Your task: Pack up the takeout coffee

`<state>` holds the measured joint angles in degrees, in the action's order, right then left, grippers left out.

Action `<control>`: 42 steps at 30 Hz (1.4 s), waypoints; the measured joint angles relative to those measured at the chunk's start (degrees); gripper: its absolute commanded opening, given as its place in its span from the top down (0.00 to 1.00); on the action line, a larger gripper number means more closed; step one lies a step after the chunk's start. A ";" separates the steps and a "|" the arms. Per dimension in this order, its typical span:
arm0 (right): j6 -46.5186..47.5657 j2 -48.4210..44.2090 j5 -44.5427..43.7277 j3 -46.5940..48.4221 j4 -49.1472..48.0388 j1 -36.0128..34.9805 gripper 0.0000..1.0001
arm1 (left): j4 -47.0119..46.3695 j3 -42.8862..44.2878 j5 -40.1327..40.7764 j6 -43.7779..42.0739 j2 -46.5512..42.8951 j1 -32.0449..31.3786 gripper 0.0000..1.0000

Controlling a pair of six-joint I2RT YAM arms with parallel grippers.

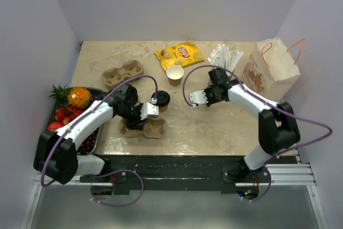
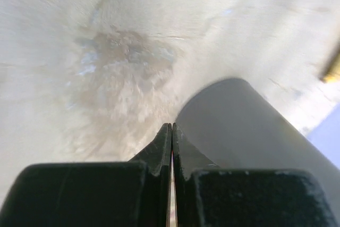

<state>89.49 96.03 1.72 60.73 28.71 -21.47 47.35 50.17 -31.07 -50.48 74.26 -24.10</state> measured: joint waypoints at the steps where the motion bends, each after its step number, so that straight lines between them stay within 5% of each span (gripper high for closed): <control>1: -2.05 -2.82 1.57 0.42 2.12 -0.39 1.00 | 0.00 -0.20 -0.02 0.00 0.13 0.00 0.91; 9: -43.25 -21.62 7.67 17.79 3.82 -2.47 0.93 | -2.12 -0.26 0.00 0.17 2.47 -0.07 0.90; 15: -64.37 -25.29 -3.72 28.68 -1.16 7.58 0.61 | -3.69 -0.33 -0.59 0.61 3.30 -0.11 0.89; 17: -67.56 -21.84 -4.96 34.88 -0.15 14.51 0.59 | -3.85 -0.37 -0.76 0.61 3.30 -0.33 0.89; 22: -71.82 -6.95 -2.86 54.97 10.05 30.38 0.55 | -4.24 -0.44 -0.96 0.59 3.30 -1.03 0.89; 26: -71.32 2.73 -0.85 63.91 19.08 36.44 0.45 | -5.57 -1.27 -0.98 0.76 3.28 -1.44 0.88; 42: -65.09 7.61 -1.03 64.52 29.68 41.38 0.39 | -8.24 -3.74 -1.73 3.06 1.46 -1.86 0.88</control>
<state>24.40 103.63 0.69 125.25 58.39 19.90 39.11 46.44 -32.80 -47.42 75.72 -25.96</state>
